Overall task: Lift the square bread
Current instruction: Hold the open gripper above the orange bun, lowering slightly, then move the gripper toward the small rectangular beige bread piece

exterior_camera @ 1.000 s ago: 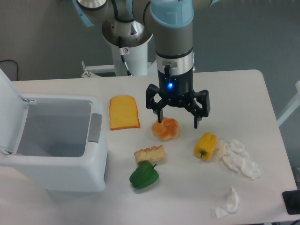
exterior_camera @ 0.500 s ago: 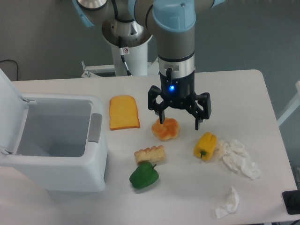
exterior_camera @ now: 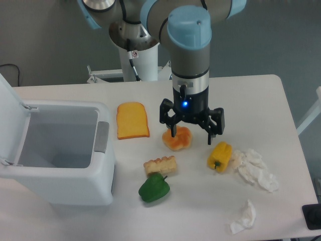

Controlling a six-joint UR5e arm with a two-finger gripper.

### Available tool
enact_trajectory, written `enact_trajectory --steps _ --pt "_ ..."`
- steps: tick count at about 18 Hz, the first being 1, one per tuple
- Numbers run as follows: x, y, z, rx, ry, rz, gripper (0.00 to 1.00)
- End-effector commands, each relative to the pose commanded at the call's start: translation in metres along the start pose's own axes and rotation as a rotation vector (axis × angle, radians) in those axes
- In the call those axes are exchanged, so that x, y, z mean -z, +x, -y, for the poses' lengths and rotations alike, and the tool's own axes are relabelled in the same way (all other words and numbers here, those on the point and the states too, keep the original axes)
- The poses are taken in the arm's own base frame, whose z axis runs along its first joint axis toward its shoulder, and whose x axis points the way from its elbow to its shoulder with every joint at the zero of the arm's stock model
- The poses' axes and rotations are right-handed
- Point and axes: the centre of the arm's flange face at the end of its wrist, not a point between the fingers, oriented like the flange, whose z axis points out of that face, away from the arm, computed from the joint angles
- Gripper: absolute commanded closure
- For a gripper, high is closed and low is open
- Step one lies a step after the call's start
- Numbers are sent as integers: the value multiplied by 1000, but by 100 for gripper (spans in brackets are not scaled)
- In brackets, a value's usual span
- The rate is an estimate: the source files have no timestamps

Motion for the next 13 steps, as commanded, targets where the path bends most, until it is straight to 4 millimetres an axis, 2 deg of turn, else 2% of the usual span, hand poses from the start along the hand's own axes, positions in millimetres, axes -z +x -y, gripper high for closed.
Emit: enact_trajectory --steps 3,8,10,13 --pt "-19 4 -3 -79 -19 -33 0" --pt "-81 29 -2 -164 -65 -139 0" --pt "-87 32 -1 -174 -65 -143 0" --pt "-106 31 0 -176 -75 -162 0"
